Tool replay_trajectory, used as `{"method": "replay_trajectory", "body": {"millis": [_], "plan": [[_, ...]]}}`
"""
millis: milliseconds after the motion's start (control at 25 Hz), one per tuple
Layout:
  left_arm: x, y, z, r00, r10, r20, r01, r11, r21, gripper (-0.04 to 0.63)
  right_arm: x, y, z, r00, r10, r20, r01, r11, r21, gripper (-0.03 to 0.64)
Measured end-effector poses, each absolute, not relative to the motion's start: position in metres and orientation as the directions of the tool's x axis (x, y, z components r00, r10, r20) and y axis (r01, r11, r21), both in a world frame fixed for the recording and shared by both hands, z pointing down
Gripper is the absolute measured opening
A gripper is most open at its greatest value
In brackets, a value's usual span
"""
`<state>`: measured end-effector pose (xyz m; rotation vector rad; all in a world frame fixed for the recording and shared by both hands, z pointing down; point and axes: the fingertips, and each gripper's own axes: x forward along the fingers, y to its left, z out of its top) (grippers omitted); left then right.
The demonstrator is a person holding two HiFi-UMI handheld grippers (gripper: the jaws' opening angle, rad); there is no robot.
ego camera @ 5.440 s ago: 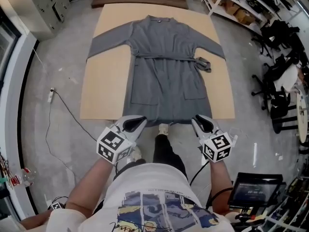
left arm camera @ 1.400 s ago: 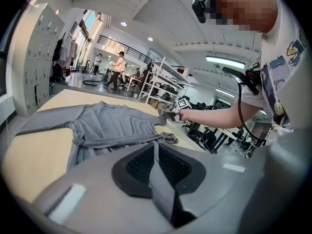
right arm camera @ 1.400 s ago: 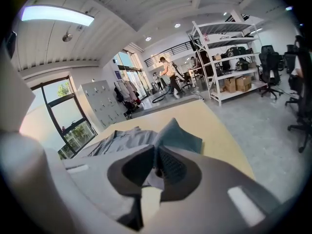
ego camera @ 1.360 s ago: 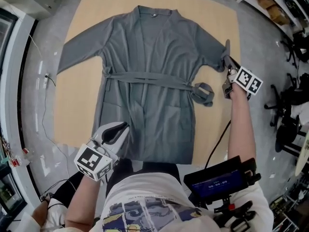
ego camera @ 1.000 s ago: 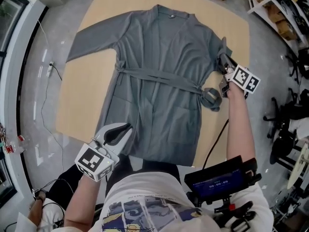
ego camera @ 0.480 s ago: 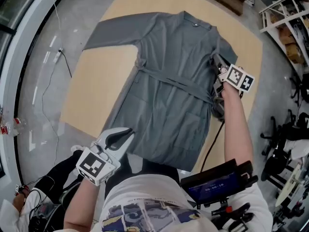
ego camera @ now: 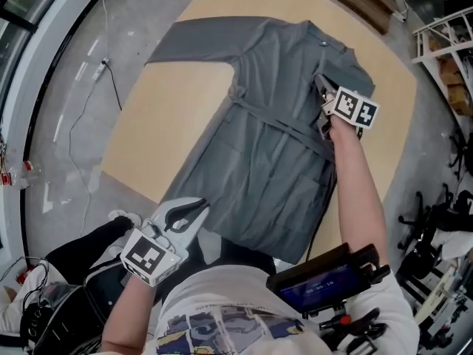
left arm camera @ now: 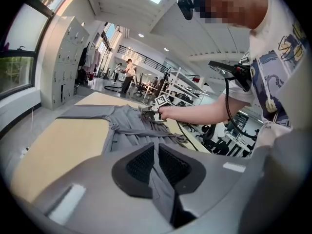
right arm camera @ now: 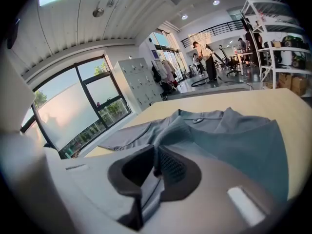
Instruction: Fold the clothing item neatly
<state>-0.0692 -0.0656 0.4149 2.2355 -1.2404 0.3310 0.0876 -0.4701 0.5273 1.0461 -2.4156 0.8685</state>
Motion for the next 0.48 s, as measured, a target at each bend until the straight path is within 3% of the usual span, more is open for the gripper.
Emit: {"method": "replay_trajectory", "body": {"millis": [480], "plan": [[-0.087,-0.055,0.422,0.505,-0.715,0.483,-0.861,-0.373,0.347,0.035,0.049,-0.465,0.57,-0.631,-0.459,0.625,-0.745,0.584,-0.324,0.035]]}}
